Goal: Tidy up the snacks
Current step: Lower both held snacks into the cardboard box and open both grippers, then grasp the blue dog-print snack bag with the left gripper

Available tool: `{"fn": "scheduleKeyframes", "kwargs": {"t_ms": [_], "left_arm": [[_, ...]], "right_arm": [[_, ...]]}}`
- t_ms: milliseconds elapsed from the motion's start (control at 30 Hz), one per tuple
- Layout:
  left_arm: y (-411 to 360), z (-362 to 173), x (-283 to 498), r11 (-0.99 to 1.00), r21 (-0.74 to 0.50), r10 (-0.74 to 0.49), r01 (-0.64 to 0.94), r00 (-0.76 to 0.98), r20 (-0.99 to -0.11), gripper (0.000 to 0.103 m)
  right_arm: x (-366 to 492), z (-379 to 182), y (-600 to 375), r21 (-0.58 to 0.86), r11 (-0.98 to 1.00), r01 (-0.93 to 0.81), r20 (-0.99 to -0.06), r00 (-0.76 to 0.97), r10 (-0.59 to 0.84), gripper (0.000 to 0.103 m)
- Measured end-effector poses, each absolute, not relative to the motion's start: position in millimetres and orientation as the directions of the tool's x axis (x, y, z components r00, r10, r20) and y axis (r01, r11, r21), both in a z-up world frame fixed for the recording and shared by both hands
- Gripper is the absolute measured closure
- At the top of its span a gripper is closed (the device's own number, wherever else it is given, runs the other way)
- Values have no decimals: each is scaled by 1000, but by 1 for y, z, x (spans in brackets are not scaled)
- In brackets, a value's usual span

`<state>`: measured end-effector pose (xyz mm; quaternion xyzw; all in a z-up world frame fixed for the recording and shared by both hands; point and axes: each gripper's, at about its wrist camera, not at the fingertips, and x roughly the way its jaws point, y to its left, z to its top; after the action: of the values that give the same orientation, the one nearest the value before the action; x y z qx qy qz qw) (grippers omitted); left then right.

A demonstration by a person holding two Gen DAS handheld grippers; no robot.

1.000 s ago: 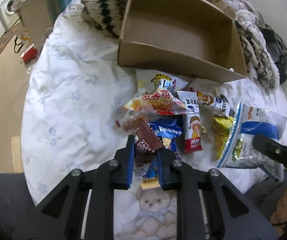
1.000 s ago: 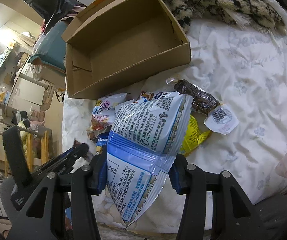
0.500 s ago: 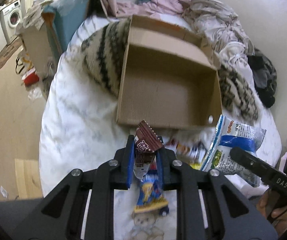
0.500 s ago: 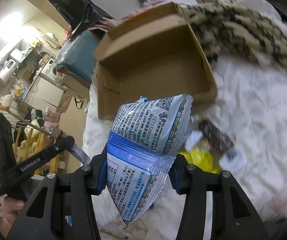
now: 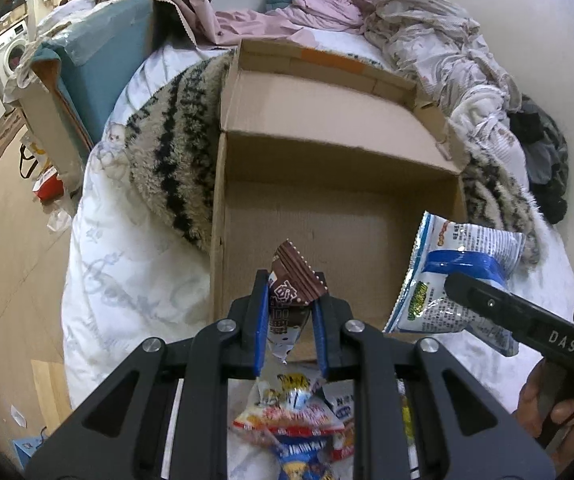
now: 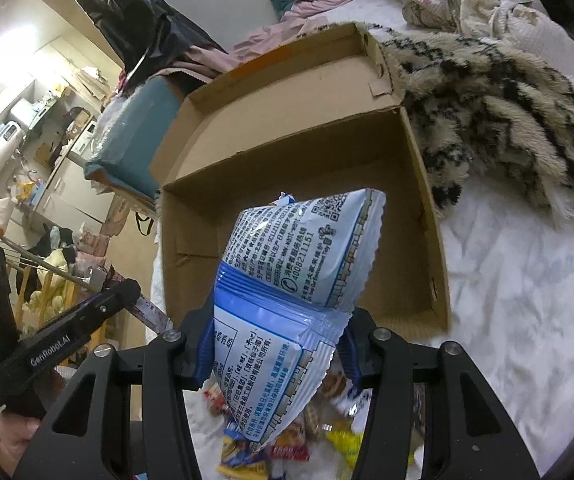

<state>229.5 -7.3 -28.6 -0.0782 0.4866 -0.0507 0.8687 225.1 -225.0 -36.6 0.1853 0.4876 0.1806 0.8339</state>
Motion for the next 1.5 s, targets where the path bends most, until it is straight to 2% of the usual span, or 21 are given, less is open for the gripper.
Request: {"fn": "scheduleKeyframes", "kwargs": {"t_ms": [200,500,667,700,733,767,800,867,900,1133,1500], "left_arm": [[-15,-56,241,988,-152,-139,20,536,-833,87],[-17,-73,245,991,-135,-130,26,494,-860,86],[-18,-73,244,991,-131,-132,37,498,-857,85],[-19,-72,244,991,-129,-132,41,497,-857,80],[-21,-72,244,991,-125,-130,42,496,-859,75],[-21,-72,243,991,-127,-131,42,497,-858,61],[-22,-71,242,991,-129,-133,43,500,-856,45],[-23,-67,239,992,-122,-127,43,522,-843,30],[-23,-65,237,992,-115,-121,45,533,-837,26],[-14,-60,235,989,-146,-132,18,541,-830,24],[-3,-52,222,985,-169,-132,-17,551,-824,24]], "right_arm": [[233,-66,-221,501,854,-136,-742,441,505,51],[242,-81,-200,444,867,-226,-768,403,498,50],[245,-80,-197,460,859,-224,-757,406,512,45],[245,-81,-197,461,860,-218,-759,405,510,45],[245,-82,-198,460,863,-208,-763,404,504,40],[245,-83,-198,457,867,-202,-767,404,498,33],[246,-84,-200,452,872,-189,-771,407,489,31],[246,-85,-204,438,883,-170,-778,420,467,23],[246,-84,-207,412,898,-155,-787,436,437,22],[244,-76,-226,396,914,-90,-778,495,386,22],[235,-64,-240,450,888,-89,-756,492,432,22]]}}
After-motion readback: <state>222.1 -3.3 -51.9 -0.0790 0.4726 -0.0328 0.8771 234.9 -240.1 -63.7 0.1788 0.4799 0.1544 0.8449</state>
